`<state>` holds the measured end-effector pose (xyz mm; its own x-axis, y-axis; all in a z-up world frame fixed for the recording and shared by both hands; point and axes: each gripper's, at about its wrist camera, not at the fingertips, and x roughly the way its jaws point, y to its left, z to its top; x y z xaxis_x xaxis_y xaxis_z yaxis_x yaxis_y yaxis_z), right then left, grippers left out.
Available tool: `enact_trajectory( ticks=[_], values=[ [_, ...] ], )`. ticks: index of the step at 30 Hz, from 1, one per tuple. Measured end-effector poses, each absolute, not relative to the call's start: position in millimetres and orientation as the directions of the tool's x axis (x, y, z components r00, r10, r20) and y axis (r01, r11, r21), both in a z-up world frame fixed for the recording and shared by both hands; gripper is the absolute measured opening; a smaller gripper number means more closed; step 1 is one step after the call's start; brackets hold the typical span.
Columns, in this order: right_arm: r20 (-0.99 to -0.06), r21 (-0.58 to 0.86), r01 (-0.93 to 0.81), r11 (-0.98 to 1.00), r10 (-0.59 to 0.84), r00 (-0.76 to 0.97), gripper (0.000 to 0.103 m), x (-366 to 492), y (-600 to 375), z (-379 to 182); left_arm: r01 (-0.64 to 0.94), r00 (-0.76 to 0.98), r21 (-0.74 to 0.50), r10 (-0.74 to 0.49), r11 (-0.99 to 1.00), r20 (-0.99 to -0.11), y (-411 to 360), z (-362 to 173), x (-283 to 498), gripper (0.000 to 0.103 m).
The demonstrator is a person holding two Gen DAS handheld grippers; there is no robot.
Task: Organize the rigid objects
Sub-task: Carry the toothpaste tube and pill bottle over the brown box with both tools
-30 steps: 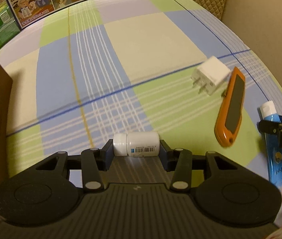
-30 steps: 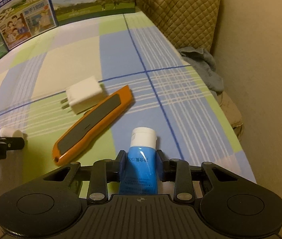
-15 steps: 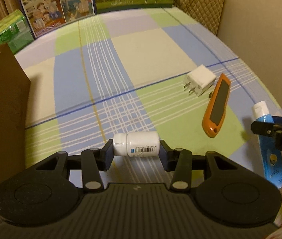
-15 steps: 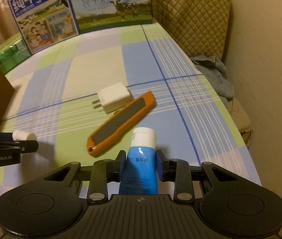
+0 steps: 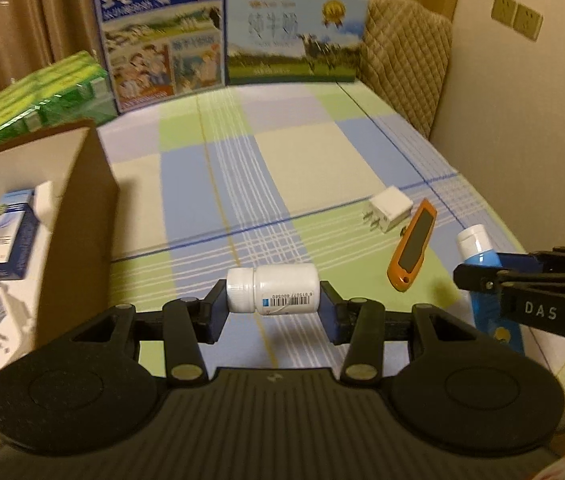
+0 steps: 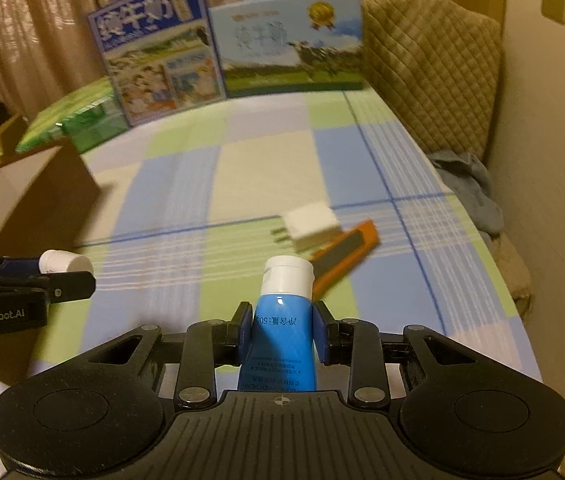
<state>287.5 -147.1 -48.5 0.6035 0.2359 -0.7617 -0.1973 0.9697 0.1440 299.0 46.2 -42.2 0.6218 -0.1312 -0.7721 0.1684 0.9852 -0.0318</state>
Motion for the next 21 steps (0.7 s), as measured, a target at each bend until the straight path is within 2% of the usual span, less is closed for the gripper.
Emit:
enact_trajectory(
  ticks=[10, 21],
  values=[
    [-0.691, 0.222, -0.338, 0.914, 0.392, 0.607, 0.028, 269, -94, -7, 0.08, 0.693, -0.043, -0.087, 0.996, -0.715, 100, -1, 257, 0.042],
    [-0.625, 0.335, -0.522, 0.785, 0.6, 0.5, 0.028, 257, 7, 16, -0.087, 0.73, -0.019, 0.051, 0.996, -0.682, 187, 23, 221, 0.042]
  ],
)
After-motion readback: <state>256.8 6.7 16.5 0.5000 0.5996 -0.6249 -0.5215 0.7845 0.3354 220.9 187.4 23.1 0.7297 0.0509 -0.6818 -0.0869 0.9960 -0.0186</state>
